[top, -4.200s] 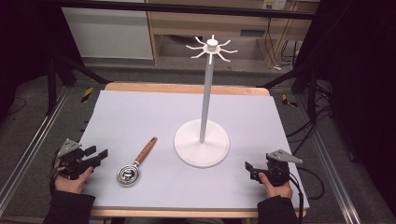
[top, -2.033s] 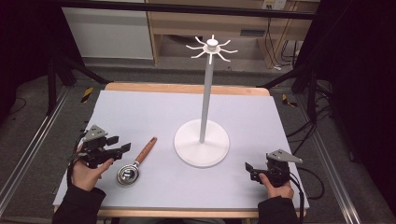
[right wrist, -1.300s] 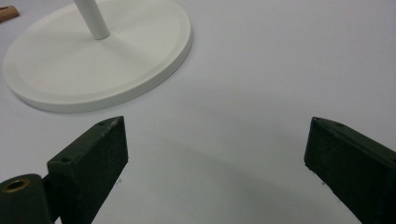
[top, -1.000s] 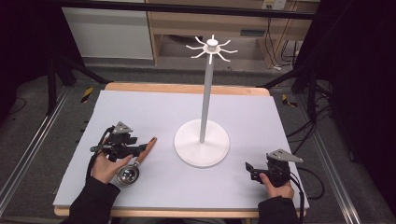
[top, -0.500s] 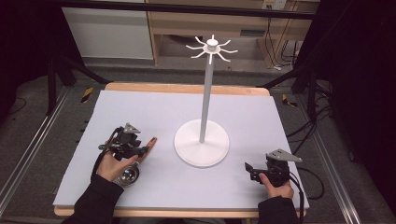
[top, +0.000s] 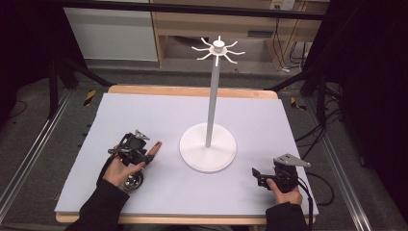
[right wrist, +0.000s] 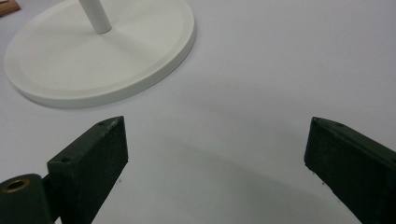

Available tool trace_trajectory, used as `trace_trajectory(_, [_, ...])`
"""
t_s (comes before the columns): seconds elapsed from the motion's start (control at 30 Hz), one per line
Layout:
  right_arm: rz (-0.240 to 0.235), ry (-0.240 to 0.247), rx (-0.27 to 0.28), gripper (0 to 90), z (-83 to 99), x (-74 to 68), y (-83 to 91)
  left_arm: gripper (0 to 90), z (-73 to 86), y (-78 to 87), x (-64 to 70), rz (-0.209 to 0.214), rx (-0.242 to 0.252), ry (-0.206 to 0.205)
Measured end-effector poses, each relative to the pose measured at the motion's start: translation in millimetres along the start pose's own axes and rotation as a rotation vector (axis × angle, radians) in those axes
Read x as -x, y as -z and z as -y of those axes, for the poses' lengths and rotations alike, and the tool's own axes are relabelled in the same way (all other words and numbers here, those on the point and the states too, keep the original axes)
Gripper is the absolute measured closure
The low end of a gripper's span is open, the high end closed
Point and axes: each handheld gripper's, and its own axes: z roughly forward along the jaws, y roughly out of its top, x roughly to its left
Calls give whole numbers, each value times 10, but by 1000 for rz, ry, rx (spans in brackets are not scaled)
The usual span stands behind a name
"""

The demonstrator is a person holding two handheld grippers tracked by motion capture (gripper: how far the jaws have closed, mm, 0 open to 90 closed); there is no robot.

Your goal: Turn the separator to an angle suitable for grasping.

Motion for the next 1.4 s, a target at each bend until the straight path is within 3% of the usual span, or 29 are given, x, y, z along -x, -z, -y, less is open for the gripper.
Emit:
trace_trajectory(0.27, [0, 2, -1, 67, 1, 1, -2, 638, -5, -72, 4, 2, -36, -6])
trace_trajectory(0.7, [-3, 0, -4, 67, 0, 2, -1, 652, 16, -89, -34, 31, -57, 45])
trace_trajectory(0.87, [-3, 0, -5, 67, -1, 3, 0, 675, 31, -75, -9, 42, -79, 11])
trace_trajectory(1.07, [-3, -2, -8, 67, 0, 1, -2, 672, 9, -70, 29, 17, -88, -36])
trace_trajectory(1.23, [-2, -1, -7, 67, 0, 12, -4, 622, -88, -3, 30, 8, -76, -68])
trace_trajectory(1.4, [-7, 0, -7, 67, 1, 12, -6, 590, -212, 17, 54, -3, -107, -119])
